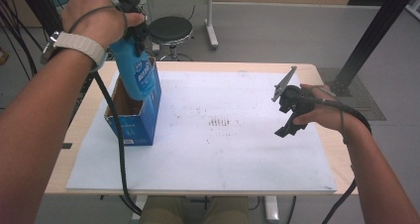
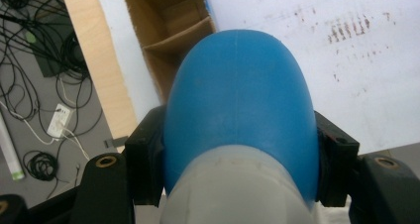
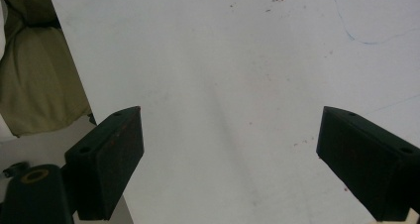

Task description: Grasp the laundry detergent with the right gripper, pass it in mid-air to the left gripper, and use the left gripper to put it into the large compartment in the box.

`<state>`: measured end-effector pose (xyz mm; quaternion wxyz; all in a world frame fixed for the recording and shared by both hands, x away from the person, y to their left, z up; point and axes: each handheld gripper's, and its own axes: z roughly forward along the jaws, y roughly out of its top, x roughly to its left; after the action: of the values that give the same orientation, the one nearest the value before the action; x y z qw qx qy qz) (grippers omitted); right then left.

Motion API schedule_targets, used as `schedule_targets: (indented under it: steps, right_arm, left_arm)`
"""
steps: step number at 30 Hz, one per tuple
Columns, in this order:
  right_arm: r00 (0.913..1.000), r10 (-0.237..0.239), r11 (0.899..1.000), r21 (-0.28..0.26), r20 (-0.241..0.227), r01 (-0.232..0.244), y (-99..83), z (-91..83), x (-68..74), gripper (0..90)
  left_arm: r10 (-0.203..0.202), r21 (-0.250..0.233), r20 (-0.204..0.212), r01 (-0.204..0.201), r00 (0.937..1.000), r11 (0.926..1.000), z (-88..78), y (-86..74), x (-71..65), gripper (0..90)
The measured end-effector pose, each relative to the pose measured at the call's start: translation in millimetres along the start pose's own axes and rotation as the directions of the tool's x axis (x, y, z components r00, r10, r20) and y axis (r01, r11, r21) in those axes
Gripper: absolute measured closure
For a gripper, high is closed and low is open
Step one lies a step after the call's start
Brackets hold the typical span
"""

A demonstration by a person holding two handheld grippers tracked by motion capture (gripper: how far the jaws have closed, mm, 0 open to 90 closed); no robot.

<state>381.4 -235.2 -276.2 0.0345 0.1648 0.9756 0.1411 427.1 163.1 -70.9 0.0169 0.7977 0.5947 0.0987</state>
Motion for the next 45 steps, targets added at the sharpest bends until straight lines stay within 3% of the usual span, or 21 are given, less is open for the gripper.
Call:
schedule_targets:
  steps: [18,28,45]
  right_arm:
    - [0.9999,0.009,1.0,-0.001,-0.01,-0.009,-1.1,5.3,-2.8,11.2]
    - [0.9996,0.028,1.0,0.0,-0.01,-0.028,-6.2,8.3,-3.2,11.1]
    - [0.999,0.045,0.999,-0.009,-0.007,-0.045,-8.9,10.2,-3.7,11.1]
  left_arm:
    - [-0.108,0.009,-0.023,0.108,0.9939,0.9941,11.4,2.6,24.5,37.3]
    - [-0.129,0.02,-0.054,0.13,0.9902,0.9913,25.5,4.5,31.8,37.4]
    - [-0.134,0.03,-0.051,0.136,0.9896,0.9903,58.3,2.0,37.5,37.6]
